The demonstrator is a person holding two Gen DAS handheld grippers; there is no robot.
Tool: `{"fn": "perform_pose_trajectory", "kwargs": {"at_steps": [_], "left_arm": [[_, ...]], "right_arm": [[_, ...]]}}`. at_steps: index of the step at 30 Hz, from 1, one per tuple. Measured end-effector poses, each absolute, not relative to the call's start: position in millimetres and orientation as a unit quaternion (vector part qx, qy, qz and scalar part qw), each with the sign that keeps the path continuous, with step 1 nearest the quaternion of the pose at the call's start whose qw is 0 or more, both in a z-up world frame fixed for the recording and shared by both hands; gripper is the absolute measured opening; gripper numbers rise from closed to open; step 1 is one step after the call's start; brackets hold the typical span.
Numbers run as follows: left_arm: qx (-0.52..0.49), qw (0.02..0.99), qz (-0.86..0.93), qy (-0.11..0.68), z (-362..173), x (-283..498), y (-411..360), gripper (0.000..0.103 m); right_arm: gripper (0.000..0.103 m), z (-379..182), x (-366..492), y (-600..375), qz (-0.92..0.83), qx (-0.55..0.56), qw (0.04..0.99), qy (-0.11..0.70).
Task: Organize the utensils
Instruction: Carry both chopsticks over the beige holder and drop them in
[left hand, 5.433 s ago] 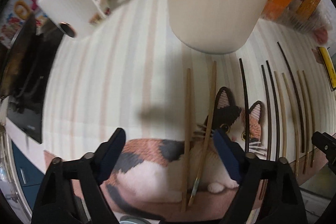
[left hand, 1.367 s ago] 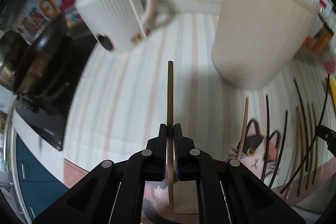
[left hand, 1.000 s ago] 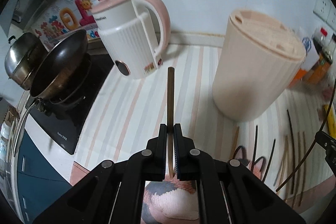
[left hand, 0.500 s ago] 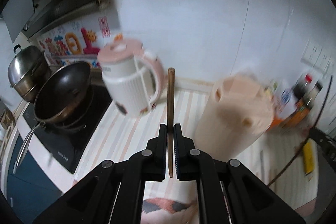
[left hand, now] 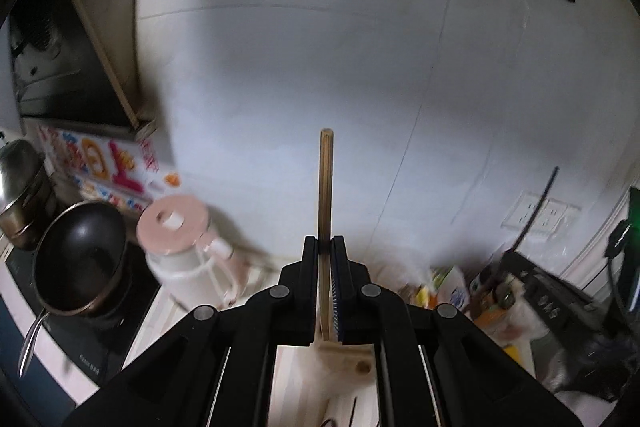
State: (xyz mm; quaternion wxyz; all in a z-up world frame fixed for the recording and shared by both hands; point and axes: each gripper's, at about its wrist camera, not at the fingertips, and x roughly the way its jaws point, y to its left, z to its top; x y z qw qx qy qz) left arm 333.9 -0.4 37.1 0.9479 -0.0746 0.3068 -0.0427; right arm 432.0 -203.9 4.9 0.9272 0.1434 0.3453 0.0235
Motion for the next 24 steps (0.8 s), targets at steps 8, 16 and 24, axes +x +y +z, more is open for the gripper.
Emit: {"fn": "perform_pose_trajectory", "kwargs": {"at_steps": [8,16,24], "left_arm": [[-0.063,0.94,-0.062,0.329,19,390,-23,0.004],[-0.062,0.914,-0.083,0.392,-26,416,-29,0.004],[-0.079,0.882,-0.115,0.451,-55,421,-30,0.005]], "right_arm": [[0.005,-7,481,-192,0.036,0.165,0.924,0.344],[0.005,-45,508,-175,0.053,0.168,0.912,0.37],[0.005,-72,509,-166,0.081,0.158,0.893,0.413]]}}
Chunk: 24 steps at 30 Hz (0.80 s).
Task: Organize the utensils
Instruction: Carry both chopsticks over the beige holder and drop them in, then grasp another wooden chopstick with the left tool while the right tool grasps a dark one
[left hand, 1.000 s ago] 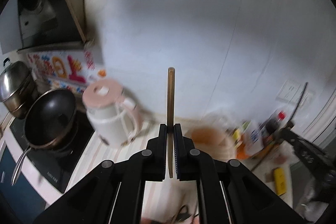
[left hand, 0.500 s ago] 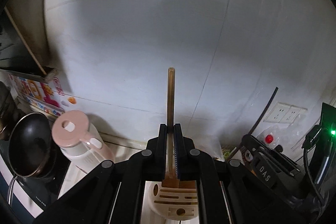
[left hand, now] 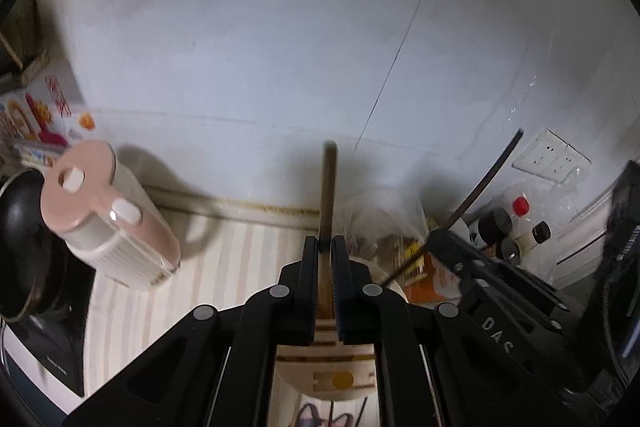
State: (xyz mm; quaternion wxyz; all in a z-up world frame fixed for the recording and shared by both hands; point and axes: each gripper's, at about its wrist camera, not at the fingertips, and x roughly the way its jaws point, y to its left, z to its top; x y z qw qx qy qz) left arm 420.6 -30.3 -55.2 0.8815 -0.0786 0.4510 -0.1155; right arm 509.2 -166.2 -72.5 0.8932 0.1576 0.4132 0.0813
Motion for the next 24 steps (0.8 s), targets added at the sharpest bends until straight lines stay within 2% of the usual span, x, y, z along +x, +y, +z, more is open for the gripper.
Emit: {"fn": "perform_pose_trajectory", "kwargs": {"at_steps": [3,5,7,8,11,12,13,14,18,21,24], "left_arm": [[-0.084,0.88,-0.12,0.452,-50,409,-22,0.011],[-0.069,0.886,-0.102,0.446,-44,401,-19,0.026],[-0.067,0.892,-0.089,0.438,-40,394,-11,0.069],[-0.065,0.895,-0.078,0.434,-38,390,-7,0.076],[-0.056,0.902,-0.054,0.424,-38,376,6,0.08],[-0.05,0.902,-0.044,0.426,-41,370,10,0.085],[-0.048,0.903,-0.037,0.426,-45,365,14,0.096],[-0.045,0.904,-0.03,0.425,-48,361,17,0.102],[-0.03,0.902,-0.011,0.431,-71,343,24,0.103],[-0.025,0.892,-0.009,0.451,-92,335,26,0.103],[-0.019,0.883,-0.012,0.469,-114,327,27,0.103]], "right_arm": [[0.006,-83,511,-167,0.104,0.168,0.874,0.445],[0.012,-86,507,-170,0.109,0.176,0.867,0.453],[0.037,-82,498,-176,0.104,0.18,0.869,0.449],[0.04,-79,491,-181,0.101,0.185,0.871,0.444],[0.046,-67,473,-192,0.081,0.187,0.876,0.437],[0.053,-63,464,-197,0.072,0.187,0.878,0.434],[0.061,-61,455,-201,0.061,0.186,0.881,0.431],[0.064,-59,447,-204,0.05,0.184,0.883,0.428],[0.082,-56,416,-217,0.019,0.181,0.892,0.414],[0.101,-62,395,-223,0.003,0.183,0.896,0.404],[0.101,-76,379,-227,-0.031,0.168,0.902,0.397]]}}
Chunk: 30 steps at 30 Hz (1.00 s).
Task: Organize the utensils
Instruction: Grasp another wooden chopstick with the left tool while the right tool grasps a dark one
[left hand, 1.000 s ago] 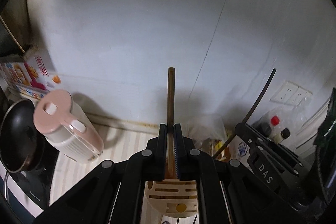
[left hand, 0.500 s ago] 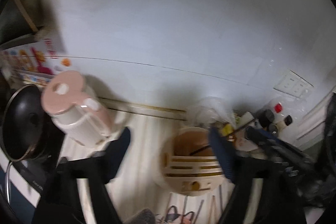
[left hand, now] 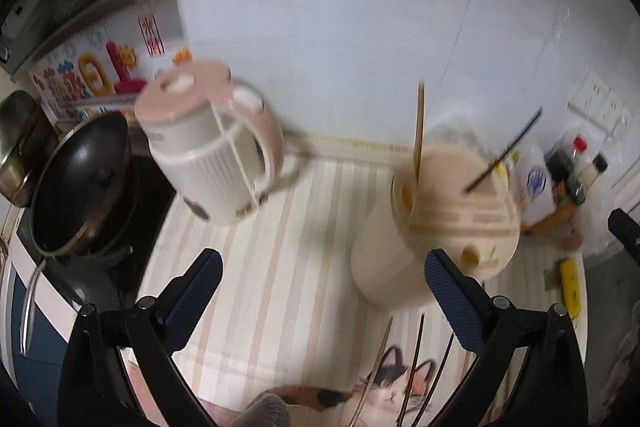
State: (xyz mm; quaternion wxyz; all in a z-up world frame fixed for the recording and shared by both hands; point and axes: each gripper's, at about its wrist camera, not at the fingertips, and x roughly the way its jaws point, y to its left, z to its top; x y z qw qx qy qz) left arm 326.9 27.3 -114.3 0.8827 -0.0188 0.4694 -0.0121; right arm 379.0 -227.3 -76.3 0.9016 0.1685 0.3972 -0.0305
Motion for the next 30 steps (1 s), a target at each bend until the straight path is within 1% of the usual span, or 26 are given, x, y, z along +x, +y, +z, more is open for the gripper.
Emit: {"fn": "perform_pose_trajectory", "kwargs": {"at_steps": [8,9,10,11,13,14,15,16,17,18,19,22,23,24,25,26,27,28,29,30], "left_arm": [[0.023,0.86,-0.009,0.509,-174,301,11,0.103],[0.032,0.855,-0.01,0.518,-185,297,7,0.103],[0.039,0.85,-0.012,0.526,-195,295,3,0.103],[0.047,0.843,-0.016,0.536,-207,292,-2,0.103],[0.062,0.826,-0.025,0.56,-230,286,-11,0.102],[0.067,0.818,-0.03,0.571,-241,284,-15,0.101],[0.069,0.809,-0.037,0.582,-252,281,-19,0.1],[0.072,0.799,-0.044,0.596,-265,279,-23,0.094],[0.077,0.789,-0.049,0.607,-274,276,-29,0.089],[0.08,0.778,-0.056,0.621,-287,276,-33,0.075],[0.082,0.771,-0.06,0.629,-295,274,-36,0.067],[0.085,0.754,-0.071,0.647,-317,274,-44,0.063],[0.092,0.75,-0.073,0.651,-324,274,-47,0.062],[0.098,0.747,-0.073,0.654,-329,274,-49,0.052],[0.105,0.74,-0.075,0.66,-335,275,-52,0.035],[0.097,0.736,-0.08,0.665,-338,275,-52,0.03],[0.09,0.741,-0.079,0.661,-336,275,-51,0.018],[0.089,0.741,-0.08,0.661,-334,275,-50,0.009],[0.087,0.741,-0.074,0.662,-333,276,-48,0.005],[0.084,0.741,-0.067,0.662,-332,277,-44,0.005]], "right_arm": [[0.101,-144,356,-233,-0.054,0.158,0.873,0.459],[0.098,-154,353,-235,-0.056,0.158,0.867,0.47],[0.091,-166,351,-236,-0.055,0.161,0.859,0.482],[0.086,-176,349,-237,-0.055,0.159,0.852,0.495],[0.065,-197,346,-237,-0.05,0.161,0.834,0.525],[0.059,-208,344,-238,-0.046,0.162,0.826,0.538],[0.048,-220,341,-238,-0.043,0.164,0.818,0.55],[0.044,-232,337,-238,-0.042,0.168,0.809,0.561],[0.042,-240,334,-238,-0.048,0.166,0.799,0.576],[0.033,-249,330,-239,-0.046,0.174,0.792,0.584],[0.029,-258,327,-240,-0.045,0.18,0.785,0.591],[0.023,-275,321,-237,-0.036,0.191,0.771,0.607],[0.023,-280,319,-234,-0.03,0.194,0.765,0.613],[0.023,-287,318,-230,-0.022,0.197,0.758,0.621],[0.023,-289,318,-226,-0.017,0.2,0.754,0.626],[0.023,-295,319,-221,-0.01,0.203,0.746,0.635],[0.023,-299,319,-216,-0.005,0.203,0.74,0.642],[0.023,-304,321,-210,0.001,0.206,0.733,0.648],[0.023,-309,322,-204,0.006,0.211,0.727,0.653],[0.023,-315,324,-199,0.01,0.211,0.72,0.661]]}}
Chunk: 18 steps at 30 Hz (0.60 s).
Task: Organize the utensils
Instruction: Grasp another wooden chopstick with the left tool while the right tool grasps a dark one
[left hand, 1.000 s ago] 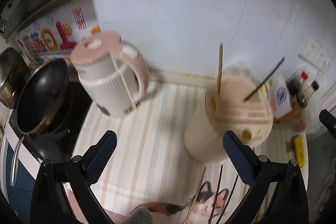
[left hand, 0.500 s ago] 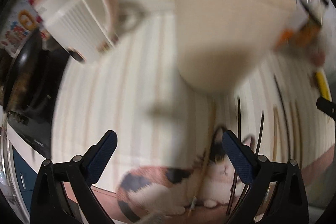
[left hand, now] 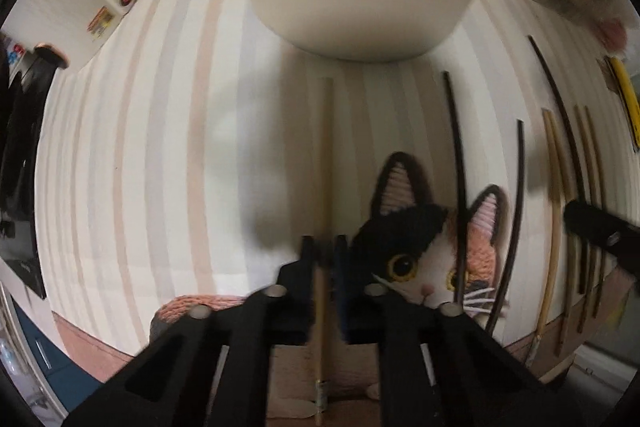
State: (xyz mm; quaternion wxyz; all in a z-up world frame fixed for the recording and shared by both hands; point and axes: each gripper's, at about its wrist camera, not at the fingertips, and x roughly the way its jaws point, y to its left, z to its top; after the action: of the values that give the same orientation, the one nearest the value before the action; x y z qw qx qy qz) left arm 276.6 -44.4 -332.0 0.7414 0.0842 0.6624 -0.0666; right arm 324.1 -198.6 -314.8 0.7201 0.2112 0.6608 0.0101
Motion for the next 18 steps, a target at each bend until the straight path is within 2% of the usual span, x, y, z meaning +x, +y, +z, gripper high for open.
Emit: {"fn": "perform_pose_trajectory", "kwargs": {"at_steps": [8,9,10,15,18], "left_arm": [[0.014,0.737,-0.018,0.676,-322,279,6,0.005],[0.011,0.737,-0.018,0.676,-321,280,8,0.005],[0.01,0.737,-0.019,0.676,-319,281,10,0.005],[0.009,0.739,-0.02,0.673,-314,278,18,0.005],[0.009,0.739,-0.021,0.673,-312,277,21,0.005]], "right_arm": [[0.022,-353,338,-163,-0.006,0.148,0.691,0.708],[0.017,-351,340,-155,-0.006,0.123,0.689,0.714],[0.008,-350,341,-151,-0.008,0.106,0.691,0.715],[0.005,-341,345,-127,0.02,-0.007,0.702,0.711],[0.005,-338,346,-127,0.027,-0.014,0.696,0.717]]}}
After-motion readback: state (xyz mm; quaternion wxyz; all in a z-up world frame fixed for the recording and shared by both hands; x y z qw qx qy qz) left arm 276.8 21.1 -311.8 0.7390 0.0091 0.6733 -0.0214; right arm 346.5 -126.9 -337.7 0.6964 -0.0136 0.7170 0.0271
